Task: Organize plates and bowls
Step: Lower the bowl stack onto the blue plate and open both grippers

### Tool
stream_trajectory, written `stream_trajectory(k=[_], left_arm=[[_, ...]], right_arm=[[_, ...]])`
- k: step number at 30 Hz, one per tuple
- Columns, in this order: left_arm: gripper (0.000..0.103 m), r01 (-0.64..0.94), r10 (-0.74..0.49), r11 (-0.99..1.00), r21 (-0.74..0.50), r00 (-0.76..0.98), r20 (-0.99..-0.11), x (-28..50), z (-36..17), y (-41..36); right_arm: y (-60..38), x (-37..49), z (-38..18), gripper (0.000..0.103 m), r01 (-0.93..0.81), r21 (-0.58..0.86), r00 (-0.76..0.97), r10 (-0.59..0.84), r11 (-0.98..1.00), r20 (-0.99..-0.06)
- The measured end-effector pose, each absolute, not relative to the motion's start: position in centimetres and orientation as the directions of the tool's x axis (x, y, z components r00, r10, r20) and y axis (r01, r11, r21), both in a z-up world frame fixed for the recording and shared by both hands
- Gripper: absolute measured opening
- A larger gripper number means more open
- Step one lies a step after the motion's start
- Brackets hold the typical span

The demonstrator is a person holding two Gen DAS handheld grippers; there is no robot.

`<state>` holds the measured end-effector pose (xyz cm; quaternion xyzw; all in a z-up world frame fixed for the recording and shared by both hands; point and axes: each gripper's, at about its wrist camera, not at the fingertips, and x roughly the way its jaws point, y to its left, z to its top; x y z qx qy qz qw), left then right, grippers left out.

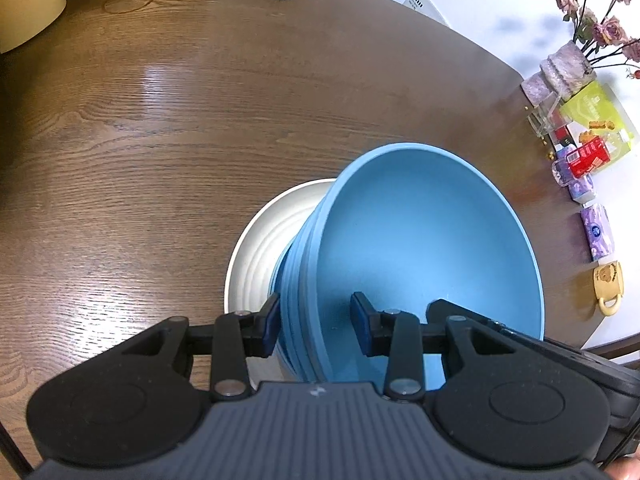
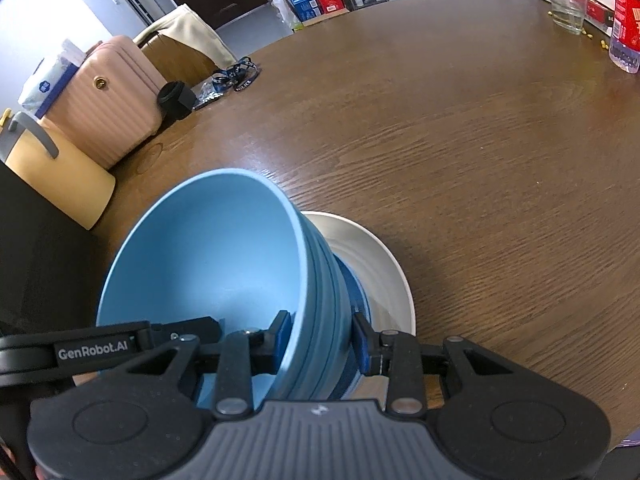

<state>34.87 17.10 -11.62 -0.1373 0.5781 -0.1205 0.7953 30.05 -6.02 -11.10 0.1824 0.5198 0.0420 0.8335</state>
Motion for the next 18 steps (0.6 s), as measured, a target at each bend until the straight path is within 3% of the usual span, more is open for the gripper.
stream_trajectory(k=[5,10,12,14,16,18], left_arm=[[0.040,0.043,-0.344,0.936,-0.349,0.321,-0.882,34.9,-11.3,16.9],[0.054,0.070,-0.358,0.931,-0.359,0.377,-0.854,34.3,-9.8,17.4],[0.067,0.080,-0.348,0.935,-0.346,0.407,-0.845,33.8,-9.0,17.8],[0.075,0.083,-0.339,0.937,-0.338,0.441,-0.831,33.2,-8.1,18.4],[0.082,0.089,-0.336,0.938,-0.335,0.472,-0.815,32.6,-7.1,19.0],[0.095,0.094,-0.322,0.943,-0.320,0.514,-0.795,31.9,-6.1,19.5]], right_arm=[[-6.4,30.0,-11.2,0.029,0.124,0.358,0.461,0.266,0.926,-0.847],[-6.2,29.5,-10.0,0.033,0.092,0.335,0.502,0.246,0.938,-0.829],[-6.1,29.1,-9.3,0.045,0.087,0.319,0.521,0.230,0.944,-0.822],[-6.2,28.6,-8.5,0.064,0.088,0.307,0.550,0.211,0.948,-0.808],[-6.2,27.8,-7.7,0.075,0.097,0.301,0.584,0.190,0.949,-0.789],[-6.2,26.6,-6.8,0.086,0.105,0.294,0.623,0.168,0.950,-0.764]])
